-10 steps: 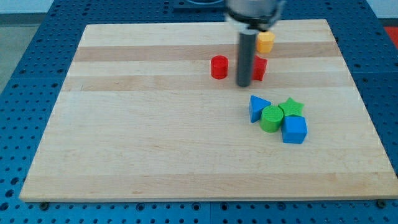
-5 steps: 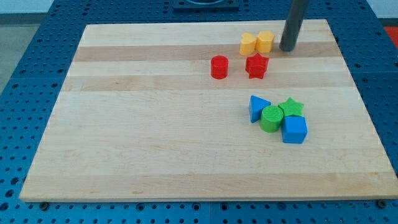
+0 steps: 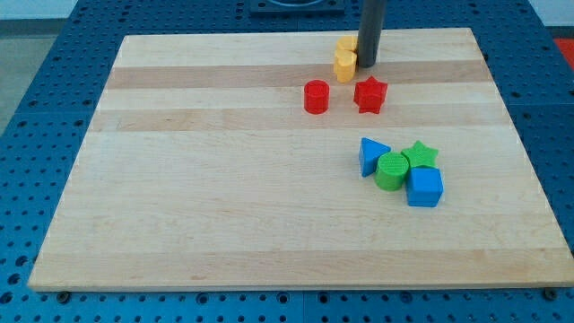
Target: Push the yellow heart top of the red circle
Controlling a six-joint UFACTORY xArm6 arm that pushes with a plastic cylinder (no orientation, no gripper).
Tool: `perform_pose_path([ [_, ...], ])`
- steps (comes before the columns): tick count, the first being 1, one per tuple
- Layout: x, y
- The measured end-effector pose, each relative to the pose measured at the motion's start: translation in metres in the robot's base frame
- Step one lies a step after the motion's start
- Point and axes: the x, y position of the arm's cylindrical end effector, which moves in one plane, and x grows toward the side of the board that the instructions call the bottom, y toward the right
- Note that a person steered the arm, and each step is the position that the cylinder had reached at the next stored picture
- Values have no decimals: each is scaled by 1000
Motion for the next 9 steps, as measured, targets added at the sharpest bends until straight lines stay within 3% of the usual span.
perform_pose_path([
  [3, 1, -33],
  [4, -6, 5],
  [6, 27, 16],
  [9, 27, -37],
])
